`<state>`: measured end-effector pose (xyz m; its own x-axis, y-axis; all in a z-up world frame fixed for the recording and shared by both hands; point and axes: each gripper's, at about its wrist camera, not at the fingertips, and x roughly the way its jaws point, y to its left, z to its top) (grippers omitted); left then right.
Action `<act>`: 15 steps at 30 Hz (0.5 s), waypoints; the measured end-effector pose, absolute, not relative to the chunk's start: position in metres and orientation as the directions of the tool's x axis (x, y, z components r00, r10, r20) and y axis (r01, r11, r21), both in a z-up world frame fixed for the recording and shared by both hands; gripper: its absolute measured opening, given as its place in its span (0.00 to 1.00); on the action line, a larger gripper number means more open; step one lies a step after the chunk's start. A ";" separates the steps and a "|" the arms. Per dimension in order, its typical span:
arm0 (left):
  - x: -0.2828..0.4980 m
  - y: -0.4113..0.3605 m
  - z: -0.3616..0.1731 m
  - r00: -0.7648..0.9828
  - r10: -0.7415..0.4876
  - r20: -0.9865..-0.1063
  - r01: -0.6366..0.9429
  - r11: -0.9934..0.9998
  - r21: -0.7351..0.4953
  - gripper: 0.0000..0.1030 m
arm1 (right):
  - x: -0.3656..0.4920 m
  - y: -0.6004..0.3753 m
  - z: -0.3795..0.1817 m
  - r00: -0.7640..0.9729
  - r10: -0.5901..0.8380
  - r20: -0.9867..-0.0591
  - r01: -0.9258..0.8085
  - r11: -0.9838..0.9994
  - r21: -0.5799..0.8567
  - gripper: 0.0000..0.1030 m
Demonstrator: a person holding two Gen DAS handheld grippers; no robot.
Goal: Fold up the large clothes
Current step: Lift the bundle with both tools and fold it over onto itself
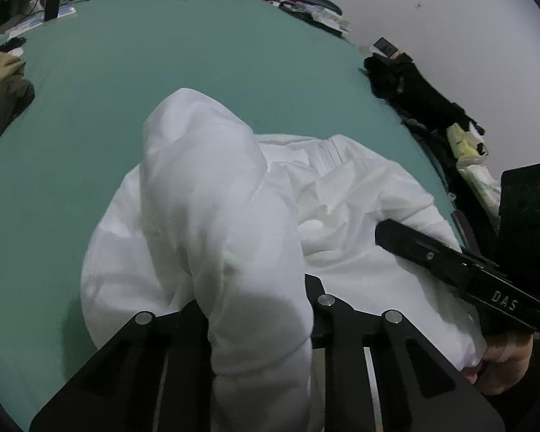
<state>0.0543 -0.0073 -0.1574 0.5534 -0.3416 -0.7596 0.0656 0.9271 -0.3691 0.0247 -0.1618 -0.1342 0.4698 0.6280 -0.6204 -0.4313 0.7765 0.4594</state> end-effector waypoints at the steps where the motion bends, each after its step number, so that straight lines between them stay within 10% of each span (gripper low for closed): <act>1: 0.052 -0.009 -0.153 0.560 -0.346 -0.753 0.073 0.926 -0.371 0.19 | 0.023 -0.162 -0.130 0.479 0.627 -0.615 -0.438 0.778 0.451 0.21; 15: 0.025 -0.005 -0.081 0.667 -0.378 -0.641 0.139 0.910 -0.391 0.19 | 0.006 -0.157 -0.063 0.575 0.651 -0.495 -0.491 0.759 0.428 0.20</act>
